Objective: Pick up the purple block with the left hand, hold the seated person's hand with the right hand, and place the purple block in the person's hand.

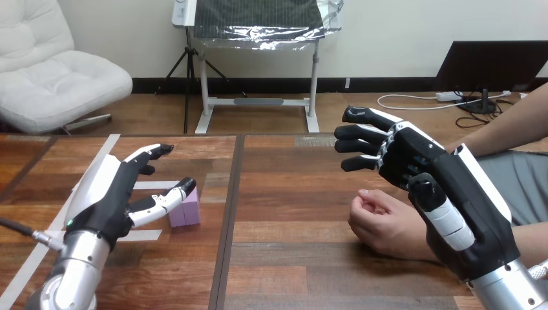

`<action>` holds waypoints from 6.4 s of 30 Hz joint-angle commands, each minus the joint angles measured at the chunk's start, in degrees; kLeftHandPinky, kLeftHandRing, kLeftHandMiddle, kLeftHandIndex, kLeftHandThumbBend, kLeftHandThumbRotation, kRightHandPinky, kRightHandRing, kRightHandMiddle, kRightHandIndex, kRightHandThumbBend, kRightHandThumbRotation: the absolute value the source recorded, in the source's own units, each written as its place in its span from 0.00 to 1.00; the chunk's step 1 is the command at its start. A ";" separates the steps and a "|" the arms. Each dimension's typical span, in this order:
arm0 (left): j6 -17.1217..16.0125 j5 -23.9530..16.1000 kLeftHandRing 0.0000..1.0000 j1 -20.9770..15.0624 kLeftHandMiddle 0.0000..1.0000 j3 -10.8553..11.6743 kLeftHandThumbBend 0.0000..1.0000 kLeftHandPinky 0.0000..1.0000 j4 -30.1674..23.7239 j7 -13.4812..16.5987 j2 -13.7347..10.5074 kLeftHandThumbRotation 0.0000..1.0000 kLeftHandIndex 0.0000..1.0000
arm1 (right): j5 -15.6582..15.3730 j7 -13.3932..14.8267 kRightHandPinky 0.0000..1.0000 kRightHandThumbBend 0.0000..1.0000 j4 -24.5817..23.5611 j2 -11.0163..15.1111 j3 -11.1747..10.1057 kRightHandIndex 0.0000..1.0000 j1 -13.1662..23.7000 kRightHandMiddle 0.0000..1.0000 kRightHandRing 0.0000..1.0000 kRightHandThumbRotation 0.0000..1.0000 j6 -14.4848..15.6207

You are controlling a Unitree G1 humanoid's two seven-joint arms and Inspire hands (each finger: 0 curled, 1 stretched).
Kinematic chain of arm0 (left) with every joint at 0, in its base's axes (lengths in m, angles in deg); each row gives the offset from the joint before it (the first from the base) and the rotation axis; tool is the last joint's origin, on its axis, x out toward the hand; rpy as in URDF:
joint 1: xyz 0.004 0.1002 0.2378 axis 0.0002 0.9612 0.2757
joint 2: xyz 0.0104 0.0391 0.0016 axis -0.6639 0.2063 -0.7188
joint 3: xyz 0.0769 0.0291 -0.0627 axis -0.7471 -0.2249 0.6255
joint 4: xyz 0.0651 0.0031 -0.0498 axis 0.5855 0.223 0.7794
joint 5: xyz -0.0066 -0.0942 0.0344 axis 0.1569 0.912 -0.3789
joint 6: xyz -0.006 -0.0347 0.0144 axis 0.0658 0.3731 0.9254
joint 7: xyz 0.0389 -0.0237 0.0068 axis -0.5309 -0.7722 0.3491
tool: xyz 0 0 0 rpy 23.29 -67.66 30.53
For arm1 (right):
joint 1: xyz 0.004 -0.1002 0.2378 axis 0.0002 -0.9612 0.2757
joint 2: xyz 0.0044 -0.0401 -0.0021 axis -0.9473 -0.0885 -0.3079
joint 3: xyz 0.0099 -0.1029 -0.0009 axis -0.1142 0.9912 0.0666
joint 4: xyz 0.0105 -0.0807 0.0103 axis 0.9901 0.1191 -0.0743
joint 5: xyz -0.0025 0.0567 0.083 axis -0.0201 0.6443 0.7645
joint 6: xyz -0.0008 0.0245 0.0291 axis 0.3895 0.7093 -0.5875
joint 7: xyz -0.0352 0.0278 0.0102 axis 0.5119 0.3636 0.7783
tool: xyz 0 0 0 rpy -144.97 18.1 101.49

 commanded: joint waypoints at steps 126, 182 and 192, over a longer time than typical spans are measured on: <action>-0.34 -10.82 0.82 -34.46 0.81 -21.35 0.87 0.89 47.27 2.02 -2.47 0.38 0.80 | 1.78 0.74 0.73 0.99 -1.59 0.66 -2.20 0.80 2.37 0.77 0.77 0.80 -2.10; 2.22 -9.43 0.65 -34.67 0.69 -21.88 0.74 0.66 49.40 7.67 0.12 0.29 0.69 | 1.81 0.46 0.73 0.98 -2.32 0.30 -2.15 0.81 2.39 0.77 0.77 0.79 -1.65; 3.72 -9.43 0.62 -34.62 0.66 -21.87 0.70 0.65 49.02 8.81 0.66 0.27 0.67 | 1.47 0.60 0.73 0.98 -2.37 0.35 -2.19 0.81 2.30 0.77 0.78 0.80 -1.58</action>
